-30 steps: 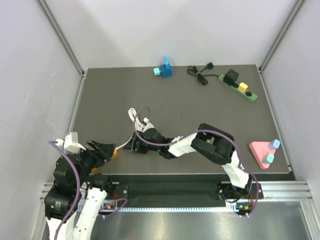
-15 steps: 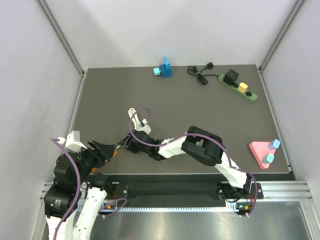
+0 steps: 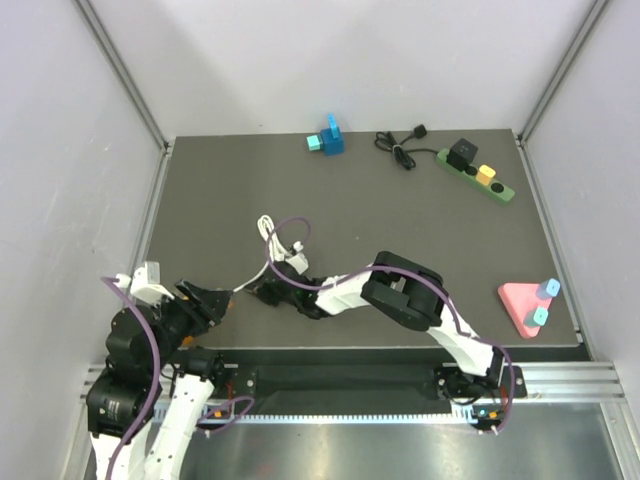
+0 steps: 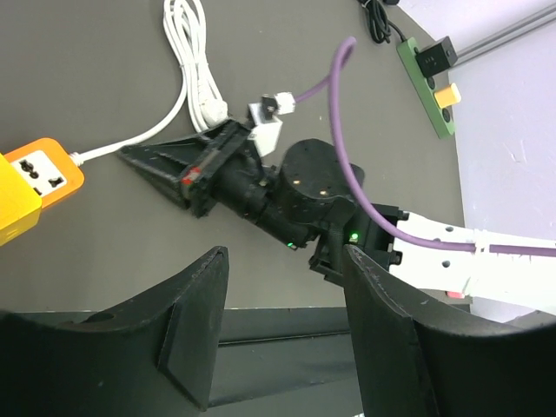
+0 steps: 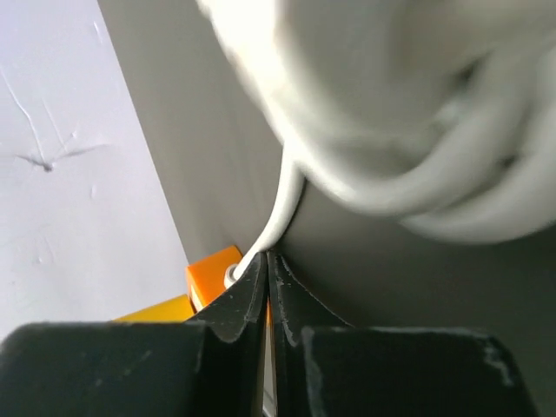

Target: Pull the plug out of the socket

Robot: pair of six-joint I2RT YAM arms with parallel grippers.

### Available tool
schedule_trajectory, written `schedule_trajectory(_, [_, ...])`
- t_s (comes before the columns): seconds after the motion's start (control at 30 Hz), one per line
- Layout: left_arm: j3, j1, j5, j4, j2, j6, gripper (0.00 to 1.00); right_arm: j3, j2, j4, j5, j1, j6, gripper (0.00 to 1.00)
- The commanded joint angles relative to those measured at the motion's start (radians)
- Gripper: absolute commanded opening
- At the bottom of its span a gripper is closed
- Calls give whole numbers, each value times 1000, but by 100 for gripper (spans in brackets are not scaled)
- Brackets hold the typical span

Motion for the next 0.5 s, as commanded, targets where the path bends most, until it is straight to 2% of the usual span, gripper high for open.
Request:
schedule_trajectory(0.0, [19,3,4,-5,30,19,60,-110,-34,-14,51,-58,-56,0])
schedule_trajectory(0.1, [3,3,15,8,32,14,59,-139,-69,72,19,-96,-220,0])
schedule_trajectory(0.17, [-3,3,26,20,33,7,59,-140,-92,130,-45,-120,-401,0])
schedule_trajectory(0.23, [-13,3,43,28,33,5,59,-156,-121,137,-80,-131,-536,11])
schedule_trajectory(0.3, [-20,5,55,32,30,8,59,-155,-162,126,-171,-137,-628,28])
schedule_trajectory(0.4, [-30,3,69,37,24,24,60,-92,-211,-6,-224,-133,-814,46])
schedule_trajectory(0.47, [-44,3,72,44,7,25,60,-61,-241,-97,-288,-133,-914,52])
